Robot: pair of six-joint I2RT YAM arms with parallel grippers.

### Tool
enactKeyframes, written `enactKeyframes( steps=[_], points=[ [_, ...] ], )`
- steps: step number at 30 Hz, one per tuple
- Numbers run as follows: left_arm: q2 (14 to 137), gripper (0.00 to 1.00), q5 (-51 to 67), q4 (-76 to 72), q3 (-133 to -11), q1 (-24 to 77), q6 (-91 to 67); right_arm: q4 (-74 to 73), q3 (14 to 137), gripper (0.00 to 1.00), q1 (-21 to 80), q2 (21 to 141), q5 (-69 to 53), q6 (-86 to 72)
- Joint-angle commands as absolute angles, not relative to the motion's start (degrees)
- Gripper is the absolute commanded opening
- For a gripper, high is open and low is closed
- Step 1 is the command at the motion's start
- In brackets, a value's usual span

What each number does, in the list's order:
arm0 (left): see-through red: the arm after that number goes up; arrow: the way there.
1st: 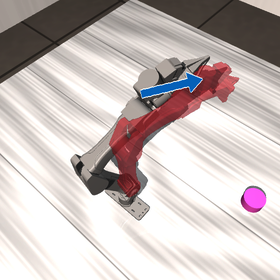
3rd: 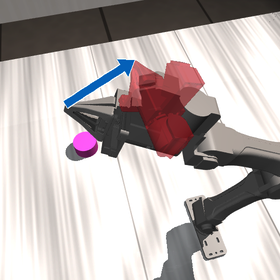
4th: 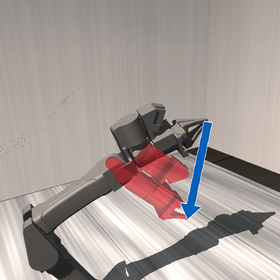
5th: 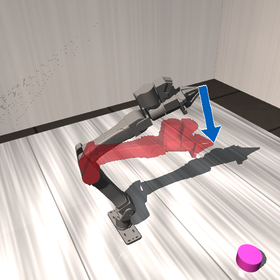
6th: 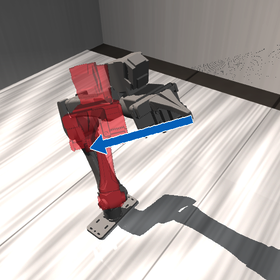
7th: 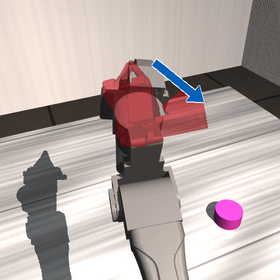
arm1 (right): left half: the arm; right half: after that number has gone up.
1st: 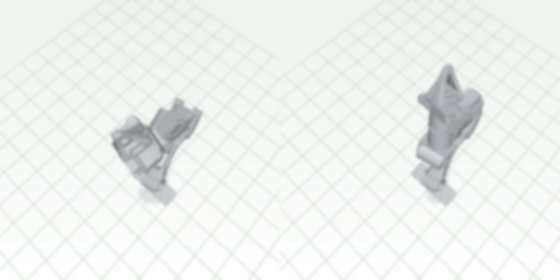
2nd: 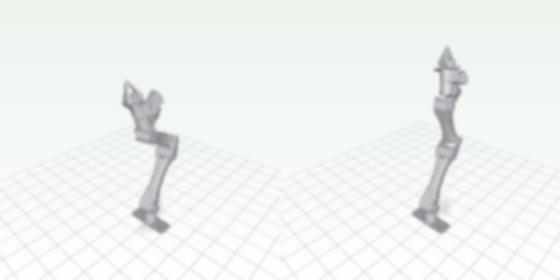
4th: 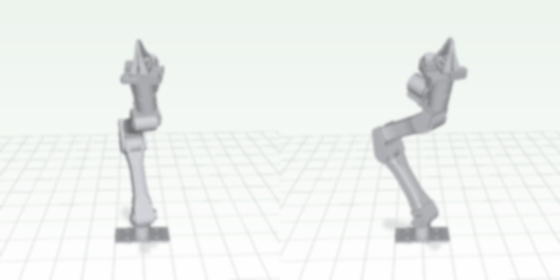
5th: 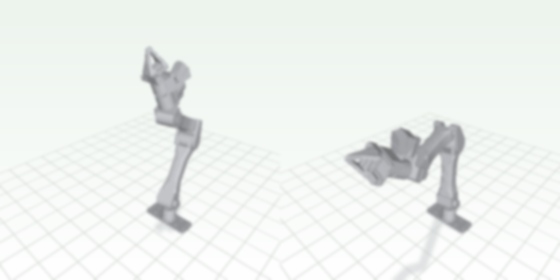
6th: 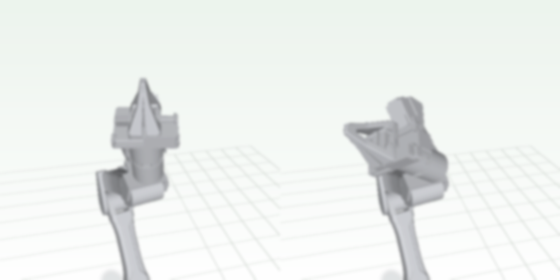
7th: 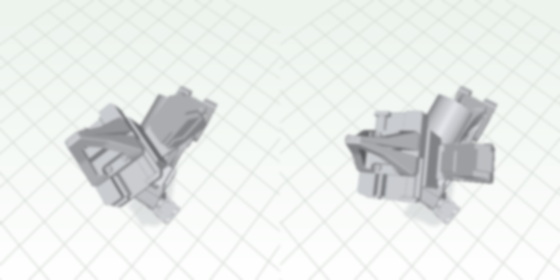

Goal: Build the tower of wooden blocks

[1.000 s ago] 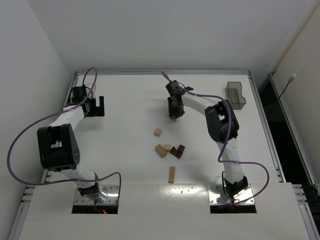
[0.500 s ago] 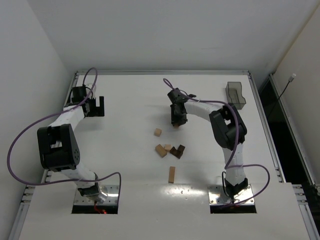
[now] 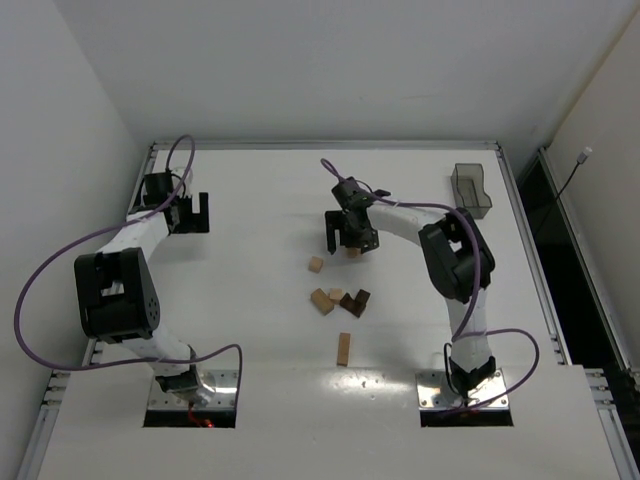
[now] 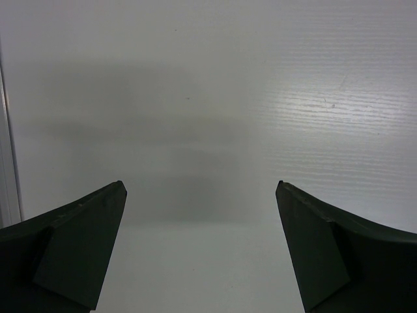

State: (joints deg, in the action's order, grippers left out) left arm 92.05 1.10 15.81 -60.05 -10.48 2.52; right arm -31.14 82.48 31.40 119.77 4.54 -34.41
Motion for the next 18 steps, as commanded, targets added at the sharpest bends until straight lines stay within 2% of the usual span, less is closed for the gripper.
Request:
enactKeyframes(
  steps=[1,6,12,16,18],
  points=[
    [89.83,0.99,3.16,15.29,-59.95,-10.11,2.9,-29.71,82.53,0.8,32.52,113.13,4.83,-31.74],
    [80.63,0.99,13.44,17.48,-55.91,-7.57,5.62,-26.02,79.72,0.8,33.57,100.76,8.95,-25.85],
    [73.31,0.99,19.59,32.15,-55.37,5.87,13.52,-24.88,77.09,0.92,29.71,91.16,17.92,-7.06],
    [71.37,0.99,20.83,41.11,-58.78,17.89,19.93,-17.86,68.41,0.94,20.52,84.47,21.61,7.0],
    [72.24,0.99,20.83,42.71,-60.55,22.65,20.48,-17.31,66.54,0.94,16.02,82.89,21.62,8.34]
  ],
)
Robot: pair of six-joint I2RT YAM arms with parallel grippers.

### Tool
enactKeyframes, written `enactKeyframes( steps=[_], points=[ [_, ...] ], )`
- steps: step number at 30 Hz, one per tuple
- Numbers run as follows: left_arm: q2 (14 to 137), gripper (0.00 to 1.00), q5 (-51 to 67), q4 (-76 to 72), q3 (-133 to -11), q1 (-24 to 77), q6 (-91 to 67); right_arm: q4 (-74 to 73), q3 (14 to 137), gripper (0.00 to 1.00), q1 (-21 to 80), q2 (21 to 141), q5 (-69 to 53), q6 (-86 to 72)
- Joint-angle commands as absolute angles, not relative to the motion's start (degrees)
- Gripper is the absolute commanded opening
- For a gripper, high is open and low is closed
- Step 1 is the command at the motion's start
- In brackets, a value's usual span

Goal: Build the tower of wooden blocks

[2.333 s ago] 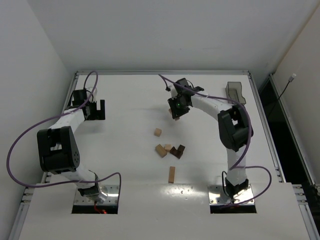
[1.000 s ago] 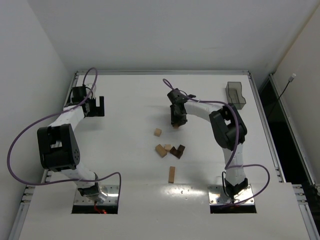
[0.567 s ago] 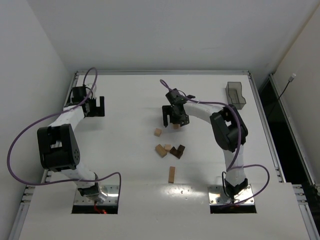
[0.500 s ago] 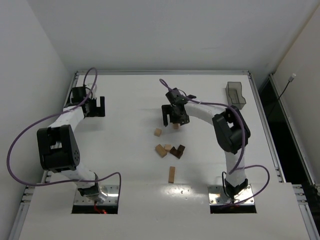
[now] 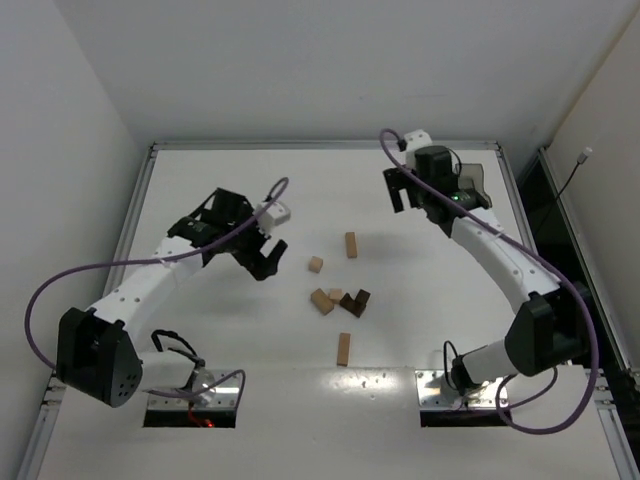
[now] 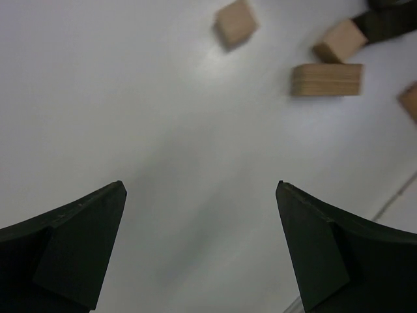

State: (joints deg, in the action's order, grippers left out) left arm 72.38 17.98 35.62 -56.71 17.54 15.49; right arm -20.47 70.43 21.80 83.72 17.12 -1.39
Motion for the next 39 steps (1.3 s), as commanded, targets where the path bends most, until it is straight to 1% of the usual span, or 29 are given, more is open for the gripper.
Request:
enactKeyframes(
  steps=[1,4,5,8,11,13,15,18,19,22,23,26,30,34,36,39],
  points=[
    [72.86,0.99,21.44,43.32,-62.38,27.2,21.17,-16.44,65.14,0.94,11.91,82.88,22.23,8.35],
    [76.81,0.99,21.97,45.87,-65.29,34.69,22.76,-16.44,63.99,0.94,6.26,82.36,22.24,7.65],
    [77.95,0.99,21.97,45.88,-66.96,39.15,22.76,-17.04,63.98,0.94,3.54,81.66,22.24,6.86],
    [83.66,0.99,23.11,47.99,-70.38,46.72,24.26,-17.66,62.23,0.94,-0.07,79.2,20.31,5.37],
    [87.88,0.99,23.12,48.69,-72.24,50.44,27.67,-18.36,60.21,0.94,-2.1,77.79,18.55,4.14],
    [88.59,0.99,21.55,48.7,-72.25,53.08,31.45,-19.16,59.68,0.95,-3.16,77.17,16.8,3.6],
    [88.07,0.99,19.08,46.77,-68.92,55.7,34.17,-19.16,59.07,0.95,-4.39,76.03,15.65,2.99],
    [85.44,0.99,12.41,41.5,-63.21,60.1,37.95,-19.69,58.54,0.95,-5.01,76.03,14.33,2.29],
    [85.43,0.99,11.0,38.79,-61.98,60.99,38.84,-19.69,58.54,0.95,-5.62,76.03,14.33,1.68],
    [84.9,0.99,10.02,37.1,-61.17,62.05,40.16,-19.69,58.01,0.95,-6.24,75.5,12.57,0.97],
    [85.69,0.99,11.85,37.09,-62.04,62.05,40.17,-19.69,58.01,0.95,-6.24,75.5,12.05,0.97],
    [87.18,0.99,12.39,37.09,-63.98,63.46,40.17,-20.21,58.01,0.95,-6.86,75.5,11.51,0.97],
    [87.71,0.99,13.7,34.28,-63.46,65.56,40.17,-20.21,58.01,0.95,-7.47,75.5,9.85,0.44],
    [88.32,0.99,14.24,31.82,-61.53,66.79,44.11,-20.21,56.96,0.95,-8.61,74.88,9.32,0.44],
    [89.11,0.99,14.24,31.82,-61.52,66.8,46.93,-20.21,56.95,0.95,-9.22,74.88,8.79,0.44],
    [92.71,0.99,14.76,35.57,-65.64,66.8,47.46,-20.21,56.95,0.95,-9.76,74.36,8.26,-0.09]
  ],
)
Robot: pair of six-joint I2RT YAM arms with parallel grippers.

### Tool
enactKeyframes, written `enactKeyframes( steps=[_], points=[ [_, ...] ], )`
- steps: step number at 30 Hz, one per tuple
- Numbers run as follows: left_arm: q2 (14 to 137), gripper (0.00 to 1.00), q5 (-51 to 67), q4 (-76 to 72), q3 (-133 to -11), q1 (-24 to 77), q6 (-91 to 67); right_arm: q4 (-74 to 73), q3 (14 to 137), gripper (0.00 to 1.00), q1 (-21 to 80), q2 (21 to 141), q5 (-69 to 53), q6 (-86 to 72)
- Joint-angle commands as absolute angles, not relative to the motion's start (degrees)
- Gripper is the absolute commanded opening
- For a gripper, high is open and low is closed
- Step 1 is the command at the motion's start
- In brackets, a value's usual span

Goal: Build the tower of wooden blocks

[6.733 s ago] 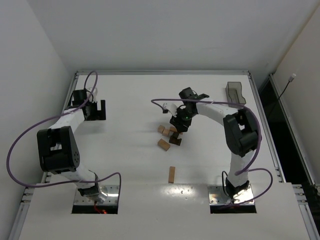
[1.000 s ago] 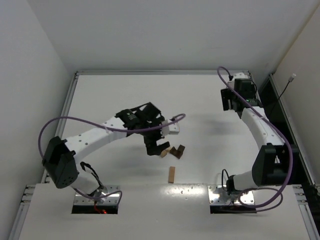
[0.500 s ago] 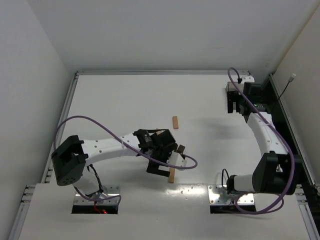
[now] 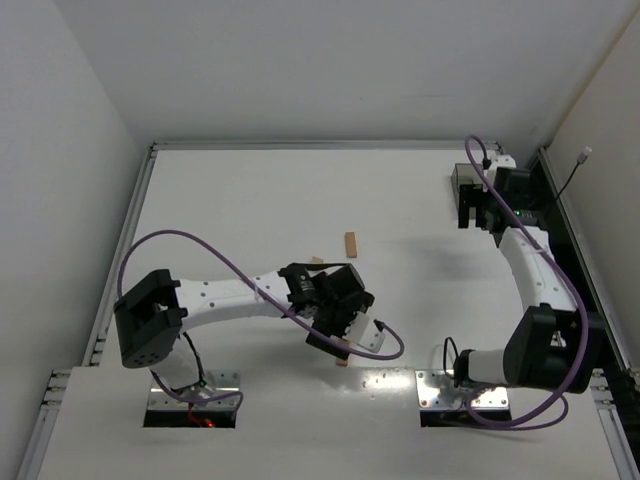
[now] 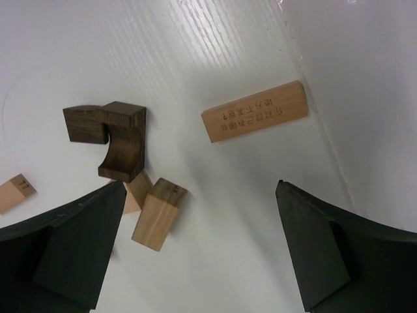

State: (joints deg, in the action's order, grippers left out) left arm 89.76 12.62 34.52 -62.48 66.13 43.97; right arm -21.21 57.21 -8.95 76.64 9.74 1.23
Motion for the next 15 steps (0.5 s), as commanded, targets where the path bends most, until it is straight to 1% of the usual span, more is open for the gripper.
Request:
enactKeyframes(
  steps=[1,5,6,8,13,15],
  points=[
    [92.72,0.99,15.64,35.6,-66.18,66.8,48.42,-20.21,56.26,0.95,-9.76,74.36,7.74,-0.09],
    [91.41,0.95,16.17,33.93,-62.85,66.8,57.18,-20.91,56.25,0.95,-10.9,74.36,6.51,-0.09],
    [91.41,0.95,16.17,33.93,-62.23,66.8,57.22,-20.92,56.25,0.95,-11.51,73.83,6.5,-0.09],
    [92.1,0.92,17.22,35.76,-62.23,66.8,62.65,-20.92,56.25,0.95,-11.51,73.83,5.98,-0.09],
    [92.72,0.92,23.54,38.58,-61.36,63.55,76.77,-21.45,56.25,0.95,-13.18,73.83,4.84,-0.09],
    [92.2,0.92,24.08,38.58,-60.47,62.75,82.58,-21.45,56.25,0.95,-13.71,73.83,4.83,-0.62]
  ],
)
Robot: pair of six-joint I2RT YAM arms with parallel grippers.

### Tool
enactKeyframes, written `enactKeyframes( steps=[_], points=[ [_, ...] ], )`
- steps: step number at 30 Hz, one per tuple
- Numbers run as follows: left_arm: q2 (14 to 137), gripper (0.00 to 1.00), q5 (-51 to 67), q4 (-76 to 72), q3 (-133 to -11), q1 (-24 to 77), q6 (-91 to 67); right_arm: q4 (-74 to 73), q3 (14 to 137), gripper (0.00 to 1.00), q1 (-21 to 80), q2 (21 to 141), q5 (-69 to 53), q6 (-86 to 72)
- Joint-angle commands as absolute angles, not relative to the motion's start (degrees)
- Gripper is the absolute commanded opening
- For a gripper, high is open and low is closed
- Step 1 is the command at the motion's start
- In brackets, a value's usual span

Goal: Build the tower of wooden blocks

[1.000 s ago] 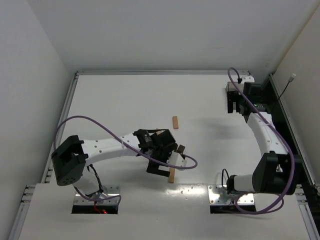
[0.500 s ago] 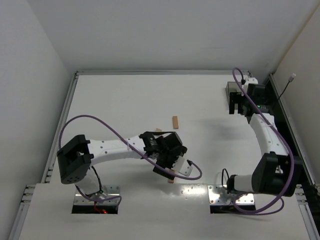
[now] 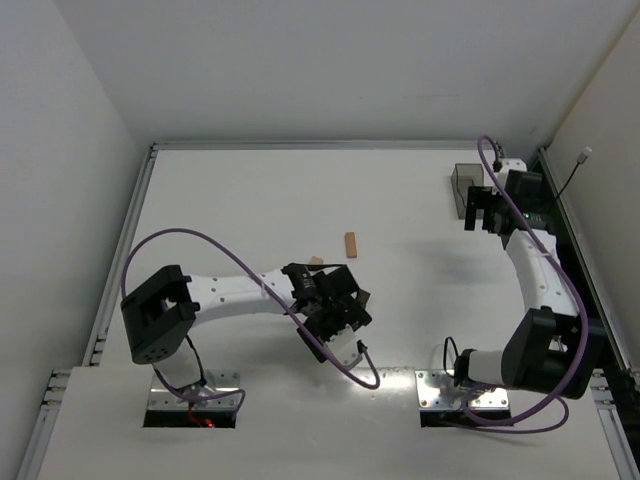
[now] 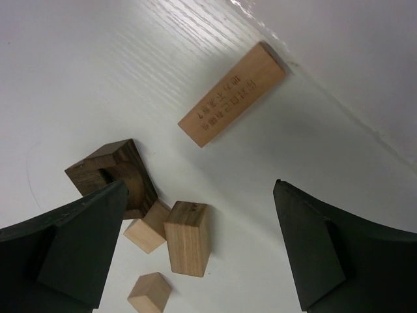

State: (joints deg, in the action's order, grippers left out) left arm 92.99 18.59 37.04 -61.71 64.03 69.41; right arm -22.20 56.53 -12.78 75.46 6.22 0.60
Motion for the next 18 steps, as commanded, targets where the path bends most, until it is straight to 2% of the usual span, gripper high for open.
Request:
enactKeyframes(
  steps=[1,7,12,18],
  points=[
    [92.2,0.92,24.08,38.58,-60.47,62.75,84.01,-21.45,56.25,0.95,-13.71,73.83,4.83,-0.62],
    [92.81,0.87,26.8,37.28,-58.63,60.82,92.44,-21.45,56.78,0.95,-15.37,74.88,3.69,-0.62],
    [92.2,0.87,30.05,33.13,-55.73,60.21,98.6,-21.45,56.78,0.95,-16.52,75.5,2.55,-0.62],
    [96.41,0.86,31.81,38.14,-60.2,59.68,106.78,-21.97,56.78,0.95,-17.75,76.55,1.5,-1.14]
  ],
)
